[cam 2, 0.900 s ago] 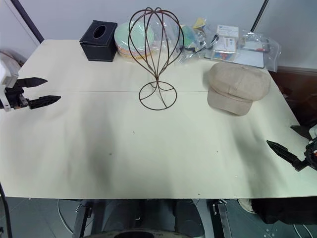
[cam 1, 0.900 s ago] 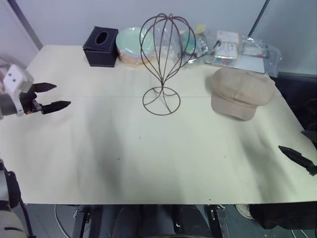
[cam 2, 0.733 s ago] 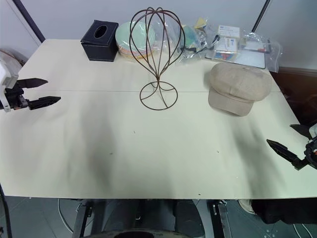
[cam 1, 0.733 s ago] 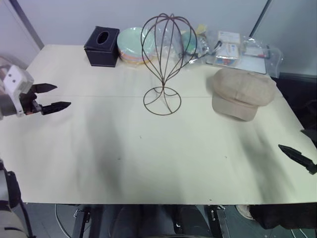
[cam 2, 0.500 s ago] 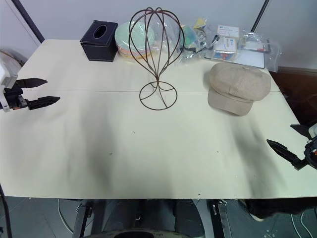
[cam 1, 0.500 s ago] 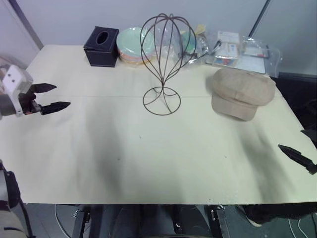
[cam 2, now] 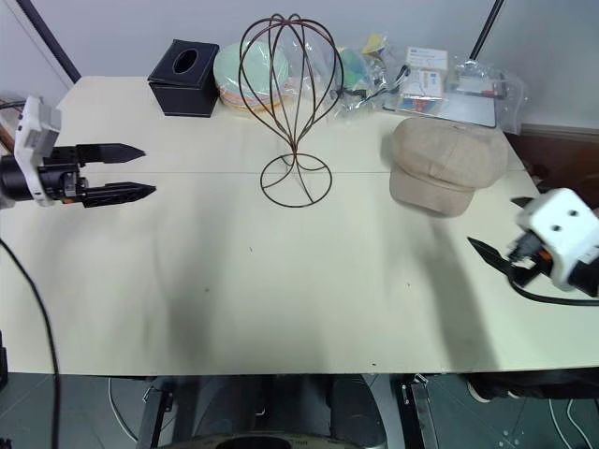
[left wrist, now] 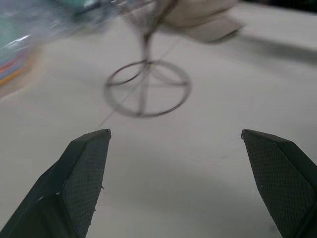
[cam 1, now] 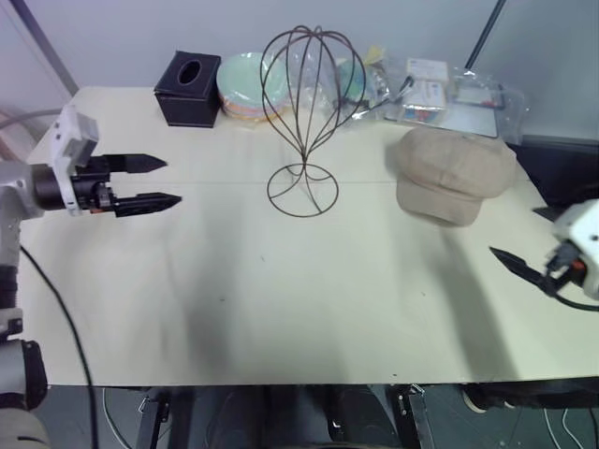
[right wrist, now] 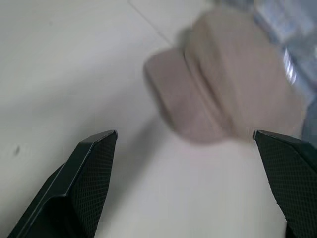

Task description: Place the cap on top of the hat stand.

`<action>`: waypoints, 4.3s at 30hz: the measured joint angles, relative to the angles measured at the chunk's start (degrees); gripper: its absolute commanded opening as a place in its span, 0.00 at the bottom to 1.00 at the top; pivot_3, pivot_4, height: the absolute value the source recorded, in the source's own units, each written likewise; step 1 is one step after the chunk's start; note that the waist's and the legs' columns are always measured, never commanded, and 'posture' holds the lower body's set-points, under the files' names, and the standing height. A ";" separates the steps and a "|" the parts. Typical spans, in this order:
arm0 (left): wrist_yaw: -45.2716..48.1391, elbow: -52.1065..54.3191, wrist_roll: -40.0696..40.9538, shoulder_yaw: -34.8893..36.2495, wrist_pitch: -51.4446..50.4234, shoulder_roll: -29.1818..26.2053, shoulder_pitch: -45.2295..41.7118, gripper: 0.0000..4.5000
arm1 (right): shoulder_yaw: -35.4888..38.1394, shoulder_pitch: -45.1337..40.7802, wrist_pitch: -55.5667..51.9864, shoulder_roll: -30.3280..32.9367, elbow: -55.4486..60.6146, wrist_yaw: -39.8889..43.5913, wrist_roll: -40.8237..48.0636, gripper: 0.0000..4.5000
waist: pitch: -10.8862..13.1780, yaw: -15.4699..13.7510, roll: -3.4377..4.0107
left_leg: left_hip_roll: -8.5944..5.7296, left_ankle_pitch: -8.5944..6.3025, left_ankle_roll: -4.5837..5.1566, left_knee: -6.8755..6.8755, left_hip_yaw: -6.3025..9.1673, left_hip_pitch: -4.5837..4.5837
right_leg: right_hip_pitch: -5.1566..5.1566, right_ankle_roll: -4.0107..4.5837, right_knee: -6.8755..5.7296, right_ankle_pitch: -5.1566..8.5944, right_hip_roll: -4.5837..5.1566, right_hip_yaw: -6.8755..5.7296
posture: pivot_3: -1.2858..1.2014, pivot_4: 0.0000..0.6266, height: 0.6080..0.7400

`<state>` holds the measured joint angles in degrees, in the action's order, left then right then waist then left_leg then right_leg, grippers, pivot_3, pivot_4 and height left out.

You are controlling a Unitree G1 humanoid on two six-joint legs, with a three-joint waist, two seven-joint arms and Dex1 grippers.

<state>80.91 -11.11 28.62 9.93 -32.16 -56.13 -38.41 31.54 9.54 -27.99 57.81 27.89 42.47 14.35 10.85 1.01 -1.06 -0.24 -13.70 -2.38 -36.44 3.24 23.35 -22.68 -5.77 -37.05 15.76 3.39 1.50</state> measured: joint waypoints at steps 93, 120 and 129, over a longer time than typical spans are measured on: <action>-26.67 25.04 26.34 14.60 -16.19 -2.06 9.44 1.00 | -46.40 -45.23 41.92 -24.68 -22.89 -22.28 -49.61 0.99 | 0.22 1.29 0.04 | -0.04 0.06 -0.11 -0.45 -0.03 0.07 | -0.45 0.11 -0.90 0.10 -0.09 0.45 | 0.52 0.24 1.00; -33.38 17.12 -44.16 -23.53 52.94 14.70 -1.68 1.00 | 3.66 -23.44 -20.69 6.82 -4.43 4.84 47.60 0.99 | 0.31 -0.83 0.01 | 0.08 -0.04 0.07 -0.66 -0.27 0.14 | 0.03 0.13 -0.10 0.06 -0.10 0.49 | 0.52 0.24 1.00; -49.66 13.04 -61.76 -27.92 55.19 26.27 -6.53 1.00 | 0.45 -24.69 -22.91 7.60 -3.32 4.42 47.54 0.99 | 0.32 -1.59 0.00 | -0.03 -0.16 0.28 -0.69 -0.37 0.17 | -0.01 -0.20 -0.05 -0.11 -0.06 0.51 | 0.52 0.24 1.00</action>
<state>31.25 1.93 -33.14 -17.99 23.03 -29.86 -44.93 32.00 -15.15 -50.90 65.41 24.57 46.89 61.89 11.17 -0.58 -1.06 -0.26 -13.86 -2.10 -37.13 2.87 23.52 -22.69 -5.97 -37.09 15.65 3.33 2.01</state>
